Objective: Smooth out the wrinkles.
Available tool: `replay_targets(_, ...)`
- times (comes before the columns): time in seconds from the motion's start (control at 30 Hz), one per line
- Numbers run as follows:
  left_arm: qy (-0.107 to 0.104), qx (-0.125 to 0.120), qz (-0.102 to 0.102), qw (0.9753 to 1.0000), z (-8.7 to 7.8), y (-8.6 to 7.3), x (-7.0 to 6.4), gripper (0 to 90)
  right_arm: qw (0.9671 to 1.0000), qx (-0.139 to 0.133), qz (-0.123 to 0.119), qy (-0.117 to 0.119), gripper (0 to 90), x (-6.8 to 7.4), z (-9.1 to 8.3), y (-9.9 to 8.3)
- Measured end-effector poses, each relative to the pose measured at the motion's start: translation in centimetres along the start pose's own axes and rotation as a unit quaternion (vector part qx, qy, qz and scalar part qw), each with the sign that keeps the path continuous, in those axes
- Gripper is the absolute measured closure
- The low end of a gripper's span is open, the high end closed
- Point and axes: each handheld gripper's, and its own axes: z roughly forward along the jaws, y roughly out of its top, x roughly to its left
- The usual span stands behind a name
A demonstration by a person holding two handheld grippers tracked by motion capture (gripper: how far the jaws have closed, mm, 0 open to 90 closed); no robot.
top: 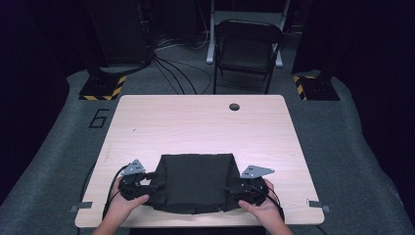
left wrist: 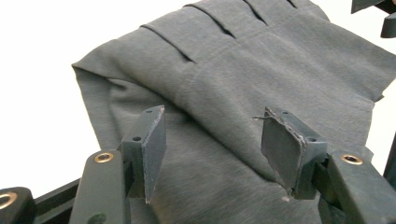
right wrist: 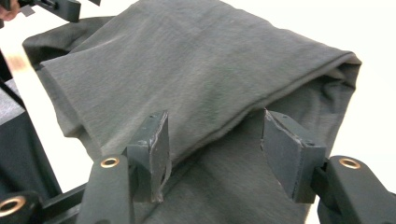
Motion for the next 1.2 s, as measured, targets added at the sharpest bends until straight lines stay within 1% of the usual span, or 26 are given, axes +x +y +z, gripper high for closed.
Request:
replay_targets(0.07, 0.005, 0.000, 0.004, 1.0000, -0.4, 0.1, 0.2, 40.4, 1.0000, -0.001, 0.002, -0.006, 41.3, -0.3, -0.3, 0.0)
replay_targets(0.1, 0.009, -0.002, 0.002, 1.0000, -0.7, 0.0, 0.3, 40.4, 0.9999, -0.002, 0.002, -0.009, 41.2, -0.4, -0.4, 0.0)
replay_targets(0.17, 0.016, -0.012, -0.010, 0.9998, -1.1, -0.1, 0.6, 40.3, 0.9998, -0.004, 0.001, -0.019, 41.3, -0.6, -0.7, 0.0)
replay_targets(0.2, 0.016, -0.011, -0.011, 0.9998, -1.4, -0.1, 0.8, 40.2, 0.9997, -0.004, 0.006, -0.022, 41.3, -0.7, -0.8, -0.1)
replay_targets(0.23, 0.018, -0.014, -0.015, 0.9996, -1.6, -0.2, 0.9, 40.2, 0.9997, -0.006, 0.007, -0.025, 41.3, -0.8, -1.0, -0.1)
replay_targets(0.27, 0.018, -0.014, -0.015, 0.9996, -1.6, -0.2, 0.9, 40.2, 0.9997, -0.006, 0.007, -0.025, 41.3, -0.8, -1.0, -0.1)
replay_targets(0.3, 0.025, -0.017, -0.021, 0.9993, -2.1, -0.4, 1.2, 40.2, 0.9994, -0.007, 0.008, -0.033, 41.3, -1.0, -1.3, -0.1)
replay_targets(0.4, 0.030, -0.021, -0.027, 0.9990, -2.6, -0.6, 1.5, 40.2, 0.9992, -0.007, 0.014, -0.038, 41.4, -1.2, -1.5, -0.2)
replay_targets(0.43, 0.035, -0.019, -0.028, 0.9988, -2.9, -0.8, 1.8, 40.2, 0.9990, -0.008, 0.014, -0.042, 41.4, -1.4, -1.7, -0.3)
replay_targets(0.47, 0.038, -0.024, -0.037, 0.9983, -2.9, -0.9, 1.8, 40.2, 0.9989, -0.008, 0.016, -0.044, 41.4, -1.5, -1.9, -0.3)
replay_targets(0.53, 0.040, -0.020, -0.036, 0.9984, -3.2, -1.0, 2.0, 40.2, 0.9985, -0.010, 0.020, -0.049, 41.4, -1.6, -2.1, -0.5)
replay_targets(0.57, 0.043, -0.022, -0.036, 0.9982, -3.3, -1.0, 2.1, 40.2, 0.9985, -0.008, 0.020, -0.051, 41.4, -1.7, -2.3, -0.6)
replay_targets(0.6, 0.046, -0.027, -0.042, 0.9977, -3.3, -1.1, 2.1, 40.2, 0.9982, -0.009, 0.020, -0.056, 41.4, -1.7, -2.4, -0.6)
replay_targets(0.63, 0.046, -0.027, -0.042, 0.9977, -3.3, -1.1, 2.1, 40.2, 0.9980, -0.009, 0.022, -0.059, 41.5, -1.8, -2.6, -0.7)
replay_targets(0.67, 0.049, -0.023, -0.040, 0.9978, -3.6, -1.2, 2.3, 40.2, 0.9978, -0.009, 0.025, -0.061, 41.5, -1.9, -2.7, -0.8)
replay_targets(0.73, 0.056, -0.026, -0.043, 0.9972, -3.9, -1.4, 2.5, 40.0, 0.9974, -0.013, 0.030, -0.064, 41.5, -2.2, -3.0, -0.9)
replay_targets(0.8, 0.058, -0.025, -0.046, 0.9970, -4.1, -1.6, 2.6, 40.0, 0.9971, -0.014, 0.035, -0.066, 41.5, -2.3, -3.2, -1.0)
replay_targets(0.83, 0.059, -0.020, -0.047, 0.9970, -4.4, -1.8, 2.8, 40.0, 0.9969, -0.014, 0.037, -0.068, 41.5, -2.4, -3.3, -1.1)
replay_targets(1.0, 0.068, -0.022, -0.056, 0.9959, -4.8, -2.4, 3.4, 40.0, 0.9959, -0.002, 0.036, -0.083, 41.5, -2.4, -3.8, -1.8)
replay_targets(1.07, 0.068, -0.024, -0.059, 0.9956, -4.8, -2.4, 3.5, 40.0, 0.9959, -0.001, 0.033, -0.084, 41.5, -2.5, -3.9, -2.0)
replay_targets(1.1, 0.069, -0.020, -0.058, 0.9957, -4.8, -2.4, 3.7, 40.0, 0.9956, 0.002, 0.035, -0.087, 41.5, -2.7, -4.0, -2.1)
replay_targets(1.17, 0.067, -0.019, -0.066, 0.9954, -4.7, -2.6, 4.1, 40.0, 0.9947, 0.004, 0.044, -0.093, 41.6, -3.2, -4.1, -2.4)
replay_targets(1.2, 0.067, -0.019, -0.066, 0.9954, -4.7, -2.6, 4.1, 40.0, 0.9947, 0.004, 0.044, -0.093, 41.6, -3.2, -4.1, -2.4)
